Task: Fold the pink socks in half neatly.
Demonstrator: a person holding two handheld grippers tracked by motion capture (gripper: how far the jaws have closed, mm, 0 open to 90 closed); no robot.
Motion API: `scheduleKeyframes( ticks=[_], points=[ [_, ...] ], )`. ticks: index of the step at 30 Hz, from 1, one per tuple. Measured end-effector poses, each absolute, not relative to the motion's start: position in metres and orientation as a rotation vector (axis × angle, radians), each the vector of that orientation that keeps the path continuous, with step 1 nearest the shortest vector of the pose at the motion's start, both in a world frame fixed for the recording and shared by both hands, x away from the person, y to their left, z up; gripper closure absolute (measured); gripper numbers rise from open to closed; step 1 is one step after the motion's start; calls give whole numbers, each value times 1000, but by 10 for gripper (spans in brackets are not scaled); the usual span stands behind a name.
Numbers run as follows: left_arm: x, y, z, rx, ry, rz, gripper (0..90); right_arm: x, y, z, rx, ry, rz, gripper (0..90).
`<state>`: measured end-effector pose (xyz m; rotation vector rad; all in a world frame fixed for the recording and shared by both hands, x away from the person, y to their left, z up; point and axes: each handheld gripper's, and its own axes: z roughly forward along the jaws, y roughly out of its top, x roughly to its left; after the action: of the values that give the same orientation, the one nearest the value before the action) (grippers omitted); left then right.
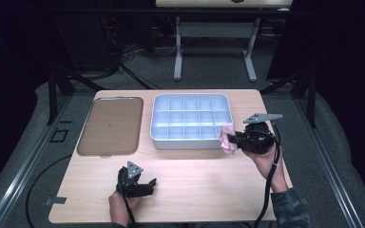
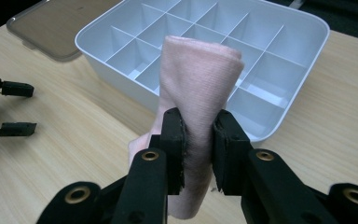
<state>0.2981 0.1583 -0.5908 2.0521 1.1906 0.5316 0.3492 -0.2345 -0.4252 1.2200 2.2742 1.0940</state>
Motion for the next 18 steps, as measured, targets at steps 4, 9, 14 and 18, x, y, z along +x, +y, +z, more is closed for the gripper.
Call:
scheduleKeyframes(
  ticks=[4, 9, 14, 18],
  points=[
    [298, 158, -591, 2052, 1190, 532, 150, 354, -234, -419, 1207, 2264, 1096, 760],
    [298, 158, -591, 2052, 1191, 532, 151, 362, -232, -413, 1196, 2258, 1101, 760],
    [298, 158, -591, 2052, 1190, 532, 150, 369, -229, -408, 1173, 2247, 1089, 759],
    [298, 158, -591, 2051, 1191, 532, 151, 378, -225, -405, 1172, 2240, 1085, 759]
  ],
)
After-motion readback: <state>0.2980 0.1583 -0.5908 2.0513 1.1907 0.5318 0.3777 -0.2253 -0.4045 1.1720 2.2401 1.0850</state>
